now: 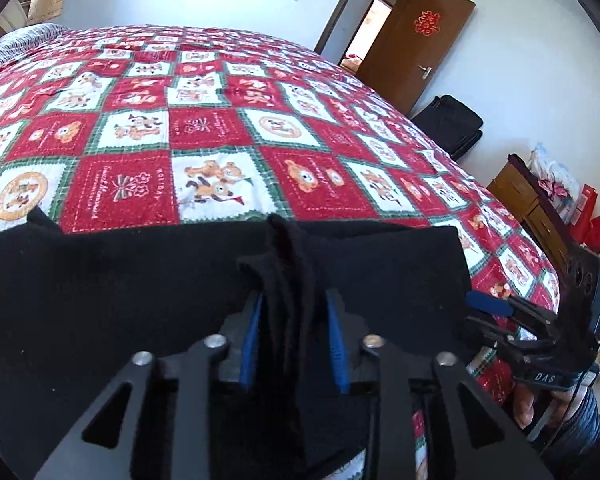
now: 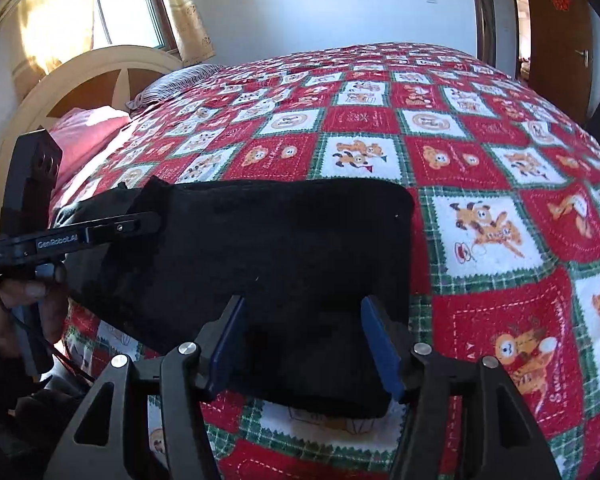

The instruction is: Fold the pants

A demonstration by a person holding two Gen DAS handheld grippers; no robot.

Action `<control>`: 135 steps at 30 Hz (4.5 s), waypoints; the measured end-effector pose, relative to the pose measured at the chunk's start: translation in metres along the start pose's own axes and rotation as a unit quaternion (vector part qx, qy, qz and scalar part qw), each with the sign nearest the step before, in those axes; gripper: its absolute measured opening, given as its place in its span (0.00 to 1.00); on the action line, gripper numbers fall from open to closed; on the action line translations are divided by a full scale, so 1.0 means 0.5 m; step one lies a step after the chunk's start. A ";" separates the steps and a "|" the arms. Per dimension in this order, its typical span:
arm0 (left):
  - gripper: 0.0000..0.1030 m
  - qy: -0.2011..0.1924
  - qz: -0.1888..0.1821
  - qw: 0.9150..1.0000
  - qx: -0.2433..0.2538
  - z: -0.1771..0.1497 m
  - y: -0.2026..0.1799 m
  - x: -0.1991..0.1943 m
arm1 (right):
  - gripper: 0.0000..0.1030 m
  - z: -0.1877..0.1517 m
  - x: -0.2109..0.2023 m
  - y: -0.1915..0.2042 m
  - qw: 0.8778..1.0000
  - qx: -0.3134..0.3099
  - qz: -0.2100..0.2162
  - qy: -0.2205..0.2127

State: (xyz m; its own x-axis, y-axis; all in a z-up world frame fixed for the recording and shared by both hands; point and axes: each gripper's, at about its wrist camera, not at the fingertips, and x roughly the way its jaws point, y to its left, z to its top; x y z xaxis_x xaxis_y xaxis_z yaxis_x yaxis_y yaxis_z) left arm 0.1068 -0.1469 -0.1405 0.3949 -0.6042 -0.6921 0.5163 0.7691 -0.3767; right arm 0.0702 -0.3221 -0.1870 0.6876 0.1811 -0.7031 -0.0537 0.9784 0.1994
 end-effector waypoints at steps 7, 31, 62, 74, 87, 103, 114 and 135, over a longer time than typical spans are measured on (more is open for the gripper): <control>0.75 -0.064 0.064 0.995 0.046 -0.022 0.041 -0.112 | 0.59 0.010 -0.032 0.036 0.999 -0.012 0.007 -0.047; 0.85 -0.091 0.278 0.948 -0.126 -0.177 0.482 -0.329 | 0.59 0.020 0.107 0.349 0.975 -0.202 0.091 0.004; 0.67 -0.097 0.263 0.956 -0.091 -0.184 0.457 -0.311 | 0.59 0.014 0.103 0.283 0.991 -0.114 0.066 -0.035; 0.33 -0.105 0.276 0.950 -0.099 -0.173 0.428 -0.323 | 0.59 0.014 0.096 0.282 0.992 -0.110 0.056 -0.040; 0.44 -0.119 0.240 0.956 -0.118 -0.186 0.456 -0.320 | 0.59 0.024 0.075 0.270 0.993 -0.096 0.048 -0.057; 0.22 -0.143 0.194 0.964 -0.109 -0.162 0.432 -0.357 | 0.59 0.027 0.071 0.263 0.993 -0.092 0.045 -0.062; 0.22 -0.212 0.148 0.964 -0.064 -0.100 0.322 -0.422 | 0.59 0.044 0.029 0.241 0.993 -0.064 0.051 -0.088; 0.22 -0.218 0.014 0.970 0.107 0.059 -0.025 -0.324 | 0.60 0.058 -0.096 -0.042 0.985 0.120 0.009 -0.124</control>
State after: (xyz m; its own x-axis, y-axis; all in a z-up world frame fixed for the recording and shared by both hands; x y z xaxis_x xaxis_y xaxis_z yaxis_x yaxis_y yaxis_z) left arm 0.0586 -0.0649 -0.0055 0.6706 -0.6509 -0.3560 0.6284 0.7534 -0.1938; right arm 0.0592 -0.3541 -0.1376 0.8456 0.1391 -0.5154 0.0846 0.9183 0.3867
